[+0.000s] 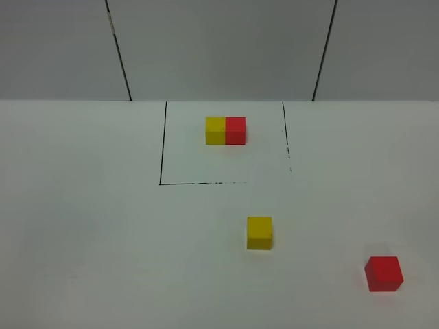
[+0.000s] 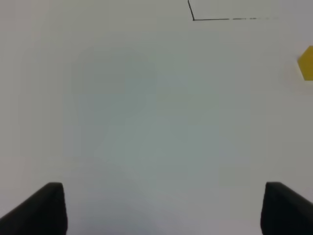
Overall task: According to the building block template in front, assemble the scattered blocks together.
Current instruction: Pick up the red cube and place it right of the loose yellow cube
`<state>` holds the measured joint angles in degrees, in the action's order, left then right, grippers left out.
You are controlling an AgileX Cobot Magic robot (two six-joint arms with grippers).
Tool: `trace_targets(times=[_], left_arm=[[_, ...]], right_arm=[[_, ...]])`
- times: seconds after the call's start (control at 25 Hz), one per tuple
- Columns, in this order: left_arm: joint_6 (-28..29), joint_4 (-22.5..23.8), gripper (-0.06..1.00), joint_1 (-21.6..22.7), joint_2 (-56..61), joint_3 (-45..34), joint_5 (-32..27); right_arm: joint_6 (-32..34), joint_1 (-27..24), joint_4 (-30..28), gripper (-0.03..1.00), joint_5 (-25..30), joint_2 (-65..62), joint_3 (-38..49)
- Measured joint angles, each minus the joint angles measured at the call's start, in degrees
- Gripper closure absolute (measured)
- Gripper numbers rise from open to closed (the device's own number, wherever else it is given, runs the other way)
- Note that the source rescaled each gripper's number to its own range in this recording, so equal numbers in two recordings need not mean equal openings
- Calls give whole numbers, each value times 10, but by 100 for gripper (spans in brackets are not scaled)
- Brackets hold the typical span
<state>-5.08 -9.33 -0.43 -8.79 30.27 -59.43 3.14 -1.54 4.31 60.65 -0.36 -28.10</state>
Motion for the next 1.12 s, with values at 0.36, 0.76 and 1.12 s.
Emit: trace_targets(times=[0.36,0.76,1.12], left_arm=[[1,0,3,0,47,-13,-19],[1,0,3,0,91,-14,-19],[1,0,3,0,92,-14,-19]], right_arm=[[0,0,0,16,0,0,0],[0,0,0,16,0,0,0],[0,0,0,16,0,0,0]])
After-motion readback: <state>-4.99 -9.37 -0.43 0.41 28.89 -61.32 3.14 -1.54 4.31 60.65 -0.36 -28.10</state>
